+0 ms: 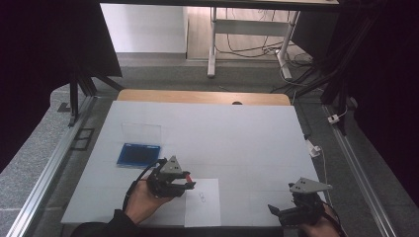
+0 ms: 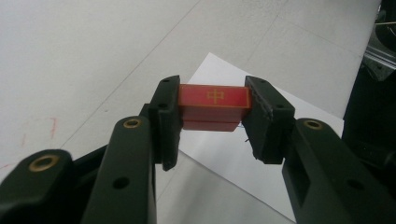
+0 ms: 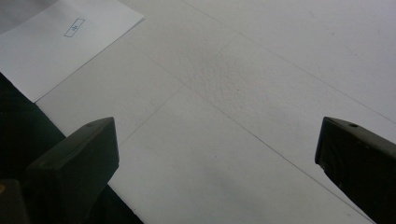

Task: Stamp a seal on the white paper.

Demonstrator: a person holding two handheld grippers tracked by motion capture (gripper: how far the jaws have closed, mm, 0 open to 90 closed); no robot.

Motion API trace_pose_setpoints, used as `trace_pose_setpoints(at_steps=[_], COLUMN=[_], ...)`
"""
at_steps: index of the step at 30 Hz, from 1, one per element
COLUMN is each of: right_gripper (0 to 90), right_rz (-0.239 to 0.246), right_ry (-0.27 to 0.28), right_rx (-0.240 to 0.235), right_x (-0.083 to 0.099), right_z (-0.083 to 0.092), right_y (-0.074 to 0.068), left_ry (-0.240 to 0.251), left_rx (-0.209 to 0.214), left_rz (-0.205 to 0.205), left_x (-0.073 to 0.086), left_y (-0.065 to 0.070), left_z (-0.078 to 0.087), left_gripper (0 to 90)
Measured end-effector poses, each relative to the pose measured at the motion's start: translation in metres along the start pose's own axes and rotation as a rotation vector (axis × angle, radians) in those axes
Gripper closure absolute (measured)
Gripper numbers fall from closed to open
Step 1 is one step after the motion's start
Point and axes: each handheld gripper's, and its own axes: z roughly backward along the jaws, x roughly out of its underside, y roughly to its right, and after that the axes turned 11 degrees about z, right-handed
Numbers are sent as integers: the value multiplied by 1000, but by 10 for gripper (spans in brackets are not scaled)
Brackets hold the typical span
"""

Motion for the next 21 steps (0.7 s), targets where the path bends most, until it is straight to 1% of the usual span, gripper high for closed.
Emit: trace_pose_setpoints(at_steps=[5,8,10,12,21], right_gripper=[0,0,0,0,0], right_rz=[3,5,7,8,11], right_ry=[-3,-4,-6,-8,-6], right_rx=[0,0,1,1,1], right_x=[0,0,0,0,0], right_z=[0,0,0,0,0], right_y=[0,0,0,0,-1], left_ry=[7,14,11,15,34], left_rx=[-9,-12,-18,-21,-58], left_rz=[11,25,23,30,68], left_x=[0,1,1,1,2], left_y=[-4,-7,-8,-10,-21], left_z=[4,6,7,8,17], left_gripper=[581,581,581,581,581])
